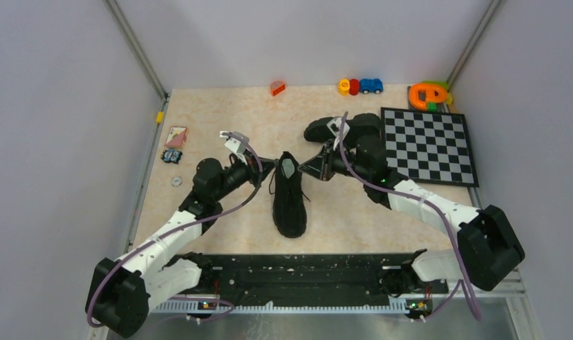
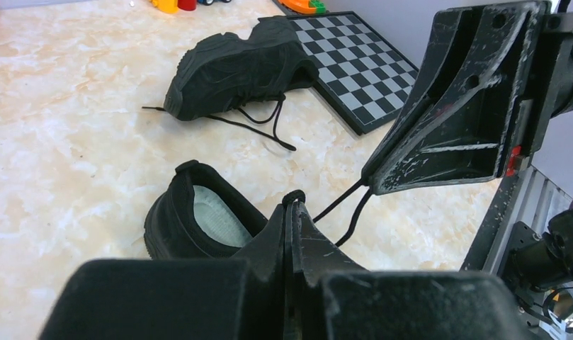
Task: Tie the shoes
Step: Wrap the shoelace around the shoelace.
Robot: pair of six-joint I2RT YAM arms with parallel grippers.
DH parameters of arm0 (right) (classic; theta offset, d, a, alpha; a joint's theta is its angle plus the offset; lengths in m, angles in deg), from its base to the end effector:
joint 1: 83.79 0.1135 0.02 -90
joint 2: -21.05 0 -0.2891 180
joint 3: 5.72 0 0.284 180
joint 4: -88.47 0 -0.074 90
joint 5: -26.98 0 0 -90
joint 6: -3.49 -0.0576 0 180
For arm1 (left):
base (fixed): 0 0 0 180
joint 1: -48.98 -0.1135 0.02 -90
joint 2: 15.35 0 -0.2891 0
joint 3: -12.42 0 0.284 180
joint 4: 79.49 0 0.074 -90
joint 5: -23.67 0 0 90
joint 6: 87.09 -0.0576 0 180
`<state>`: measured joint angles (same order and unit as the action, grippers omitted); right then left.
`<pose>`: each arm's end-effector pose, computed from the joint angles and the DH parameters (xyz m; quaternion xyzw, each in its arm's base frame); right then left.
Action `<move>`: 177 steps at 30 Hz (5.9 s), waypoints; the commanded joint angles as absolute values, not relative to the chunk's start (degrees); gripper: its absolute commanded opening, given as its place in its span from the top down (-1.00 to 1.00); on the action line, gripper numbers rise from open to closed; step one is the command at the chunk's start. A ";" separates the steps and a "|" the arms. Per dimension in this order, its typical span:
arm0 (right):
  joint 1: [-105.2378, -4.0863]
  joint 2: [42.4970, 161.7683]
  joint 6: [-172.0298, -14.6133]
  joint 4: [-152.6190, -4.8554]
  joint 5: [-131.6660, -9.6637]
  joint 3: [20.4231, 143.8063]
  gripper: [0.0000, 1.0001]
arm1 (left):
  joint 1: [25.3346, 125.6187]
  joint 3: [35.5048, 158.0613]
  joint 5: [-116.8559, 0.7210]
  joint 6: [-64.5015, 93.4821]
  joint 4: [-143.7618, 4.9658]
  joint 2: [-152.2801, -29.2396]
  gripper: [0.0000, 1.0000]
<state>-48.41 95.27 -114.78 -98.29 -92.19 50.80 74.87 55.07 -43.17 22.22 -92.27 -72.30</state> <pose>0.2560 0.2163 0.2818 -0.2063 0.7351 0.4898 0.4209 0.2280 -0.1358 0.2823 0.1801 0.6926 -0.3954 0.5757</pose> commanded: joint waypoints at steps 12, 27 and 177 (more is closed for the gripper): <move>-49.05 98.70 -119.62 -117.38 -96.50 48.03 0.35 | 74.55 52.74 -46.39 19.76 -88.65 -66.02 1.00; -49.07 93.46 -99.34 -105.68 -94.96 38.15 -0.14 | 74.55 54.02 -45.75 20.06 -89.09 -66.98 1.00; -42.22 107.67 -101.72 -99.93 -92.67 65.98 1.00 | 80.57 52.44 -43.18 15.67 -106.31 -82.30 0.16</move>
